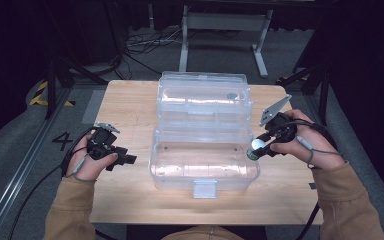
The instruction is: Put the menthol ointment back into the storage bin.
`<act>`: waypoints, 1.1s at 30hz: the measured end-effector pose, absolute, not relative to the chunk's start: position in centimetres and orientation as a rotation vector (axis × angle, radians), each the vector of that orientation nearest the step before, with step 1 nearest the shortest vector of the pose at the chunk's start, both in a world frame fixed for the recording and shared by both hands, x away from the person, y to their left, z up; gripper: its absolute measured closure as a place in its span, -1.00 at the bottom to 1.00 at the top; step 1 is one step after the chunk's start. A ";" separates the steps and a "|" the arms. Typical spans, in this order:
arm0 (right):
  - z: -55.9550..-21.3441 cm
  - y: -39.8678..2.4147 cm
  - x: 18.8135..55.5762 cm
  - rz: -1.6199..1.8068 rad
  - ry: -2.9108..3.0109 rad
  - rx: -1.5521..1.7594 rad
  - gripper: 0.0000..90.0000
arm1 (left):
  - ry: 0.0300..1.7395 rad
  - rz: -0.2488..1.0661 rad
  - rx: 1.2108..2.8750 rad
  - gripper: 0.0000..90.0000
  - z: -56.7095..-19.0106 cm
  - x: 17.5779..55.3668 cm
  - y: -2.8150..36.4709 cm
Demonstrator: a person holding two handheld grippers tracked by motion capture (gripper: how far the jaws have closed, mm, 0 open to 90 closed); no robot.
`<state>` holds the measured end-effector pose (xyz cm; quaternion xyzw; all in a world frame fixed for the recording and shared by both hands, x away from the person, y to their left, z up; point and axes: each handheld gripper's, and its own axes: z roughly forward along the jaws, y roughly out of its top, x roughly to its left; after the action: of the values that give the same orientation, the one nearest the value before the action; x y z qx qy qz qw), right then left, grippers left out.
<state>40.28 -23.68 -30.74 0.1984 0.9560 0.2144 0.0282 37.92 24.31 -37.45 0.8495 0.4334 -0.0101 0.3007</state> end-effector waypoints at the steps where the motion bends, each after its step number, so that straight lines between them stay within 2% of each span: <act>1: -30.8 -23.6 40.3 0.662 2.955 0.609 0.12 | 1.150 -0.027 2.255 0.04 -37.4 37.9 24.3; 33: -35.2 -20.2 41.1 0.542 3.075 0.500 0.12 | 1.146 -0.026 2.258 0.04 -37.4 37.9 24.3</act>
<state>41.06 -20.21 -35.20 0.1580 0.9724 0.1715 -0.0104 37.90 24.35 -37.39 0.8507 0.4315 -0.0097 0.3001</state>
